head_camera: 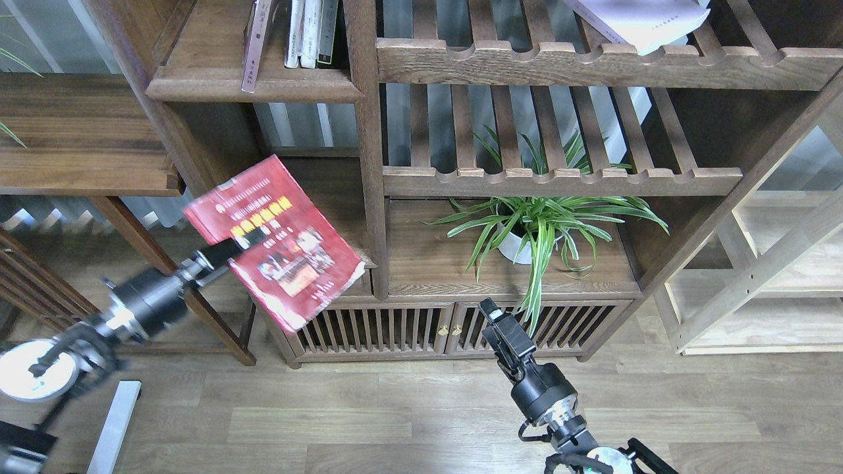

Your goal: Organize books on shelf

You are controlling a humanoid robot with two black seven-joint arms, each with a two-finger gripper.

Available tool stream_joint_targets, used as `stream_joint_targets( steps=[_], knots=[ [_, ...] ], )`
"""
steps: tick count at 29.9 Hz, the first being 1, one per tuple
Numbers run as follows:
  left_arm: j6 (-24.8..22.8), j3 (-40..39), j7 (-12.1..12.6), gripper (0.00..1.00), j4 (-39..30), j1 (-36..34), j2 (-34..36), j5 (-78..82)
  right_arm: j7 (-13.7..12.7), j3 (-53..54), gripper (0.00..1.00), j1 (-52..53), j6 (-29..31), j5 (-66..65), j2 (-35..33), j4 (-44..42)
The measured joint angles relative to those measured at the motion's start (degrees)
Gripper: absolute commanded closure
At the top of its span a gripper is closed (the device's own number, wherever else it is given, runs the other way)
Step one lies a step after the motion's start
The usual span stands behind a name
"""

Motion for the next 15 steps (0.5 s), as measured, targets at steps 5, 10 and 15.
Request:
stream_joint_targets(
  steps=[5, 10, 15],
  knots=[
    [0.0, -8.3, 0.0, 0.97, -9.6, 0.0, 6.4, 10.7, 0.0, 0.1, 0.01, 1.9, 0.0, 0.4, 0.0, -1.2],
    [0.0, -13.4, 0.0, 0.97, -16.1, 0.0, 10.5, 14.2, 0.0, -0.4, 0.01, 3.3, 0.0, 0.5, 0.0, -2.3],
    [0.0, -17.2, 0.0, 0.98, -19.0, -0.6, 13.0, 15.6, 0.0, -0.6, 0.01, 3.4, 0.0, 0.5, 0.0, -2.5]
  ],
)
